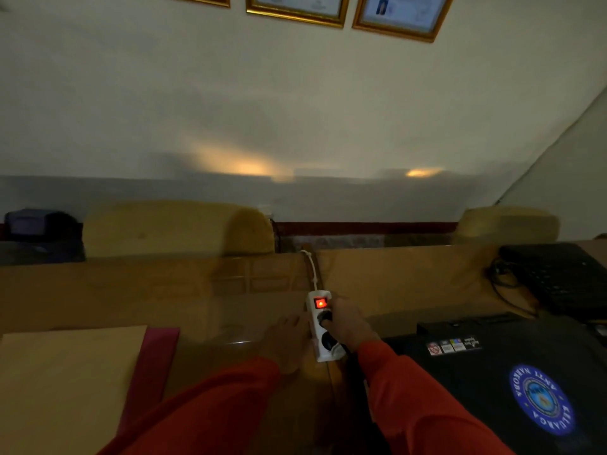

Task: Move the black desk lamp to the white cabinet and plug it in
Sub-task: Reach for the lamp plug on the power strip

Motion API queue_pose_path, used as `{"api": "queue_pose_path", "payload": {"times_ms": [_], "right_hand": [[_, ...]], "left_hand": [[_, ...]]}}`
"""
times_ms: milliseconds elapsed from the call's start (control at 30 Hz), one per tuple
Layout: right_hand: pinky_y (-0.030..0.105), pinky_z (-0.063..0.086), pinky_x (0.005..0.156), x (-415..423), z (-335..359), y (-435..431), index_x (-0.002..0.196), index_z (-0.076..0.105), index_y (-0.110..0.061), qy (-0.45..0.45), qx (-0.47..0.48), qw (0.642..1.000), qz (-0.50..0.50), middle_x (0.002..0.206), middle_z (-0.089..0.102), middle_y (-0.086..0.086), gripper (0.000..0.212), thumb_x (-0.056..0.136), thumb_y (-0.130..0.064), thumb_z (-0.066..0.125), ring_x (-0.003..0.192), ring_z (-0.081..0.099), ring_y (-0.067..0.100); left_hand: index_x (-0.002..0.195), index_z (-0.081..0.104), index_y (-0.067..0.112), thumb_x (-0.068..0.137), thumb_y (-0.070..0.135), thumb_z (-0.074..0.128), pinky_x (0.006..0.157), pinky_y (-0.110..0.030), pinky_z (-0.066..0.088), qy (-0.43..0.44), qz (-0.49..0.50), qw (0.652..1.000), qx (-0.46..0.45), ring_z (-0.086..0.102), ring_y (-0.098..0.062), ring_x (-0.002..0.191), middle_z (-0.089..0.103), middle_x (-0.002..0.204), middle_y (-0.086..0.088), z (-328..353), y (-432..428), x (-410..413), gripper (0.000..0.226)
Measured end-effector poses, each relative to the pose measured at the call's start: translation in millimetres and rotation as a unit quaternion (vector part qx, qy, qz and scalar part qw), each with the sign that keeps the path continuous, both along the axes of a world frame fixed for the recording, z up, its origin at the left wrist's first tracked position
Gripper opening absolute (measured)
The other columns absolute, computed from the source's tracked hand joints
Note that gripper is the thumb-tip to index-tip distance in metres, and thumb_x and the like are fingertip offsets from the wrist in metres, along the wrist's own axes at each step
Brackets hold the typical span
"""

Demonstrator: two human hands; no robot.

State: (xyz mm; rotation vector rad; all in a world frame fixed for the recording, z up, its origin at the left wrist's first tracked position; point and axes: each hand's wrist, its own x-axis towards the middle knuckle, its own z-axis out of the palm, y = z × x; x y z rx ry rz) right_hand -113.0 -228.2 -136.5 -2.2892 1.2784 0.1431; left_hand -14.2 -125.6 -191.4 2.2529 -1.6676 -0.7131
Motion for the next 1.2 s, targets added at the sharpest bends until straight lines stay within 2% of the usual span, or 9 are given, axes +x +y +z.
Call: {"api": "queue_pose_path", "payload": {"times_ms": [167,433,500,567,667,833,967,1100,1200], "right_hand": [[0.032,0.05,0.091,2,-2,-3,0.115,0.058,-0.002,0.021,-0.002,1.0,0.002,0.119,0.064,0.016,0.029,0.088,-0.011,0.062,0.109,0.061,0.026],[0.03,0.046,0.082,-3,16,-6,0.107,0.059,-0.005,0.006,0.046,0.999,-0.001,0.113,0.065,0.016,0.019,0.089,-0.012,0.058,0.104,0.061,0.028],[0.03,0.046,0.076,-8,24,-5,0.088,0.053,-0.016,-0.014,0.059,0.998,-0.027,0.098,0.065,0.01,0.005,0.089,-0.013,0.057,0.092,0.062,0.025],[0.028,0.05,0.068,-13,33,-1,0.074,0.044,-0.021,-0.043,0.069,0.996,-0.048,0.08,0.059,0.0,0.021,0.09,-0.014,0.056,0.072,0.058,0.016],[0.027,0.05,0.064,-21,53,6,0.082,0.048,-0.019,-0.103,0.074,0.989,-0.07,0.079,0.06,0.002,0.013,0.088,-0.011,0.055,0.071,0.058,0.013],[0.019,0.042,0.06,-39,99,30,0.069,0.051,-0.019,-0.253,0.094,0.953,-0.134,0.068,0.054,-0.005,0.024,0.078,-0.006,0.069,0.063,0.054,0.002],[0.017,0.042,0.053,-57,142,62,0.079,0.059,-0.015,-0.349,0.097,0.921,-0.143,0.064,0.057,-0.007,0.016,0.077,-0.008,0.073,0.06,0.056,0.003],[0.008,0.036,0.035,-72,179,101,0.097,0.063,-0.007,-0.447,0.163,0.867,-0.149,0.053,0.062,-0.012,0.015,0.083,-0.008,0.068,0.038,0.053,-0.006],[0.009,0.037,0.034,-79,194,133,0.092,0.062,-0.01,-0.458,0.204,0.85,-0.163,0.074,0.066,0.001,0.006,0.088,-0.013,0.063,0.036,0.053,-0.007]], "left_hand": [[0.144,0.019,0.024,0.087,0.05,0.04,0.098,-0.047,0.041,-0.007,0.028,0.999,0.03,0.045,-0.028,0.121,0.045,0.139,-0.006,0,-4,-4,0.066],[0.145,0.019,0.024,0.09,0.045,0.045,0.106,-0.048,0.036,0.03,0.045,0.996,0.064,0.04,-0.03,0.13,0.039,0.146,-0.009,7,-9,-2,0.064],[0.144,0.024,0.022,0.092,0.041,0.046,0.105,-0.042,0.035,0.052,0.043,0.996,0.066,0.043,-0.028,0.129,0.041,0.145,-0.009,13,-9,-1,0.059],[0.14,0.033,0.02,0.093,0.037,0.048,0.104,-0.036,0.034,0.087,0.052,0.992,0.072,0.046,-0.026,0.127,0.045,0.143,-0.008,23,-8,1,0.052],[0.138,0.037,0.014,0.095,0.028,0.047,0.106,-0.034,0.033,0.095,0.044,0.991,0.084,0.044,-0.026,0.128,0.043,0.143,-0.011,51,-3,2,0.046],[0.126,0.048,0.001,0.094,0.015,0.049,0.097,-0.034,0.039,0.111,-0.004,0.993,0.041,0.05,-0.033,0.119,0.052,0.132,-0.021,123,18,6,0.035],[0.098,0.063,0.001,0.088,0.015,0.055,0.065,-0.025,0.042,0.09,0.01,0.99,-0.11,0.062,-0.035,0.09,0.066,0.098,-0.02,187,52,7,0.019],[0.121,0.056,0.017,0.091,0.031,0.054,0.088,-0.034,0.05,0.082,0.037,0.99,-0.111,0.061,-0.02,0.101,0.064,0.117,-0.008,236,103,-2,0.034],[0.127,0.053,0.02,0.092,0.029,0.053,0.089,-0.027,0.049,0.106,0.044,0.985,-0.128,0.059,-0.014,0.103,0.062,0.122,-0.003,264,151,-13,0.036]]}}
